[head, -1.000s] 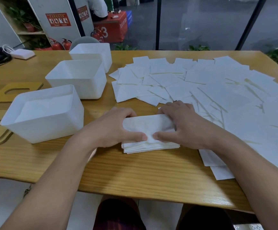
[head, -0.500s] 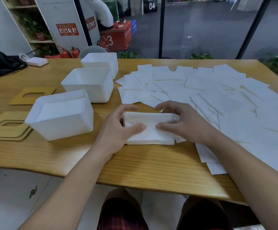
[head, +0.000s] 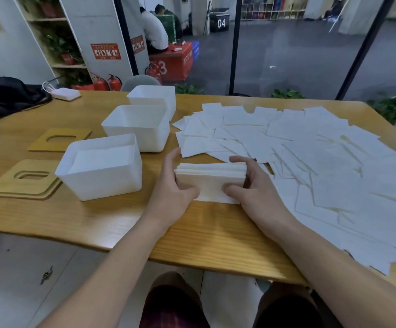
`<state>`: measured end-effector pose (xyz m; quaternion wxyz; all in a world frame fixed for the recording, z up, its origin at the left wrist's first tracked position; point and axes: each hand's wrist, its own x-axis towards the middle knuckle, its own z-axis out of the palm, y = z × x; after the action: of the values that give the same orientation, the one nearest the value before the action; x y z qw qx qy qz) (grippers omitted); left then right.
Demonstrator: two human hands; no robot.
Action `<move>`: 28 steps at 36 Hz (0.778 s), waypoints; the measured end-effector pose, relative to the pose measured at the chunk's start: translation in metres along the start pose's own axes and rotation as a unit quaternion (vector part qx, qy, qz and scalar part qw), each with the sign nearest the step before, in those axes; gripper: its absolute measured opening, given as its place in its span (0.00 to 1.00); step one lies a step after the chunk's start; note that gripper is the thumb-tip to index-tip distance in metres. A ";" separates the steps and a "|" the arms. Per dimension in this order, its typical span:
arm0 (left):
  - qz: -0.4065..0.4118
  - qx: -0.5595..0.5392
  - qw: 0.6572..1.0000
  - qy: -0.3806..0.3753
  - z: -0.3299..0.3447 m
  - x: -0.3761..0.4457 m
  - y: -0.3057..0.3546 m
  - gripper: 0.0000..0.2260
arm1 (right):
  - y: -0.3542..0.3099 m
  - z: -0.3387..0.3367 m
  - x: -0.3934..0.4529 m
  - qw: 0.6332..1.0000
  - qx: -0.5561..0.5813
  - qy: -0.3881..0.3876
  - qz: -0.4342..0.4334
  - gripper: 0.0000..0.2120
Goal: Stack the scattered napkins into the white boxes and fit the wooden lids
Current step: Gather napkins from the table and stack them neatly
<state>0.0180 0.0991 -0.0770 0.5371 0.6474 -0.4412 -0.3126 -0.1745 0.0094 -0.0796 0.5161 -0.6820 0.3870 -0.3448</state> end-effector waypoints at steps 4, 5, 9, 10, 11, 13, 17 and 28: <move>0.008 -0.013 1.000 0.003 0.009 -0.004 0.000 0.45 | -0.009 0.002 -0.002 0.999 0.021 0.026 -0.009 0.30; 0.011 -0.023 1.000 0.010 0.012 -0.006 0.000 0.46 | -0.011 0.004 -0.003 0.999 0.024 0.032 -0.010 0.30; 0.011 -0.047 0.997 0.052 0.014 -0.008 -0.003 0.44 | -0.010 0.008 -0.009 0.999 0.033 0.034 -0.001 0.31; 0.011 -0.047 0.997 0.052 0.015 -0.008 -0.003 0.43 | -0.010 0.009 -0.010 0.998 0.043 0.036 0.003 0.30; 0.012 -0.047 0.997 0.051 0.016 -0.007 -0.002 0.42 | -0.010 0.012 -0.011 0.998 0.055 0.040 0.005 0.29; 0.015 -0.048 0.997 0.062 0.018 -0.006 0.001 0.40 | -0.012 0.018 -0.013 0.996 0.071 0.052 0.003 0.25; 0.009 -0.055 0.995 0.087 0.015 -0.002 0.003 0.39 | -0.018 0.029 -0.010 0.988 0.098 0.113 0.026 0.17; 0.002 -0.103 0.992 0.073 0.004 -0.006 -0.002 0.40 | -0.013 0.042 0.005 0.987 0.062 0.146 0.012 0.09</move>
<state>0.0130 0.1030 -0.0800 0.6323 0.6087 -0.3676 -0.3075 -0.1339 0.0255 -0.0765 0.4992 -0.5862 0.4442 -0.4582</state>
